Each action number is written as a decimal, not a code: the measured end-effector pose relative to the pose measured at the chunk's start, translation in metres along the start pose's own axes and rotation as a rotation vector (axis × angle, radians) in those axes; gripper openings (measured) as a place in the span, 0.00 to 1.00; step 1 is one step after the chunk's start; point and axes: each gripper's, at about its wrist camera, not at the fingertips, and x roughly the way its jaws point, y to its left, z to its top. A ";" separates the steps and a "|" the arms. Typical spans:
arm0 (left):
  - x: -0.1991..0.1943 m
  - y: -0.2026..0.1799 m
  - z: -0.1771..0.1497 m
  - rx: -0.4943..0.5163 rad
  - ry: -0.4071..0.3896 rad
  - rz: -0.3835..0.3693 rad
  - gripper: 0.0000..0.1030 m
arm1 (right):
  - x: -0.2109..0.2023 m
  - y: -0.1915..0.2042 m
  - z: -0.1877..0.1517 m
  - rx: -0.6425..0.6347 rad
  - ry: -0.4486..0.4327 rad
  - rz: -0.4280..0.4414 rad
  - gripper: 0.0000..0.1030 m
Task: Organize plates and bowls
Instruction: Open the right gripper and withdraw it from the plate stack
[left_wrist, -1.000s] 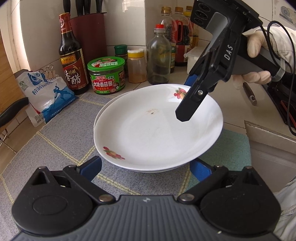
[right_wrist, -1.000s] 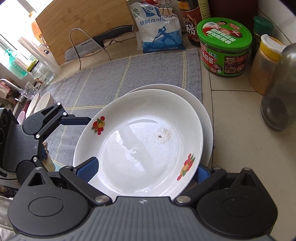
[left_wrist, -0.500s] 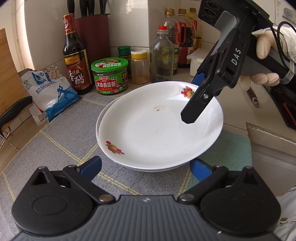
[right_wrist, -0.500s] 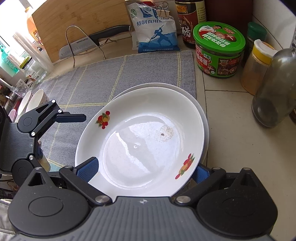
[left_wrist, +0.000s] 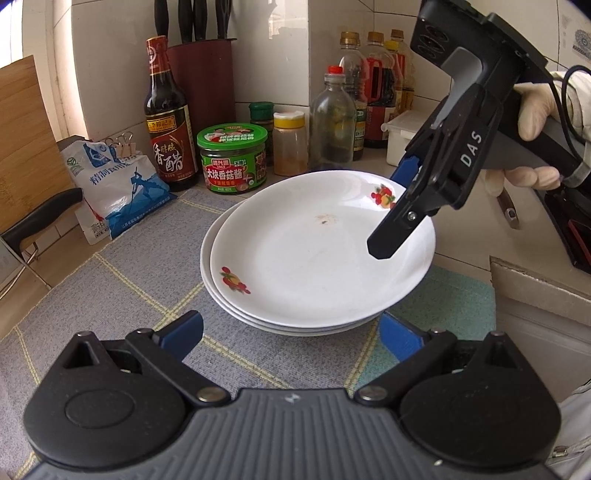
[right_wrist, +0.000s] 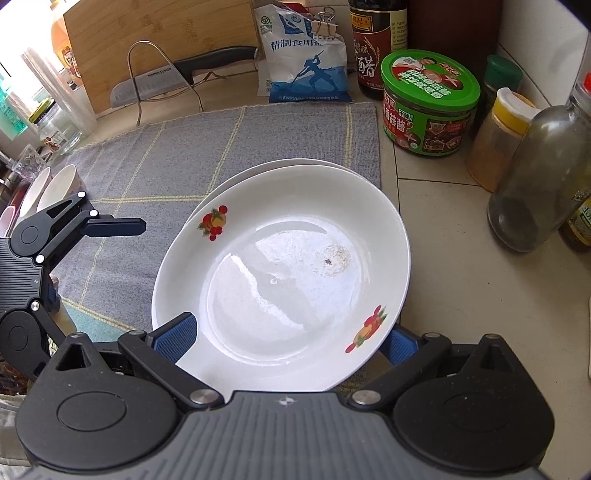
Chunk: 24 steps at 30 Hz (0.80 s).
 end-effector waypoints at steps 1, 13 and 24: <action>-0.002 0.000 0.000 -0.005 -0.005 0.003 0.98 | 0.000 0.001 -0.001 -0.006 -0.001 -0.004 1.00; -0.055 0.005 -0.007 -0.127 -0.076 0.174 0.98 | -0.011 0.023 -0.011 -0.109 -0.132 -0.171 1.00; -0.143 0.026 -0.066 -0.280 -0.058 0.397 0.98 | -0.006 0.139 -0.015 -0.202 -0.371 -0.173 1.00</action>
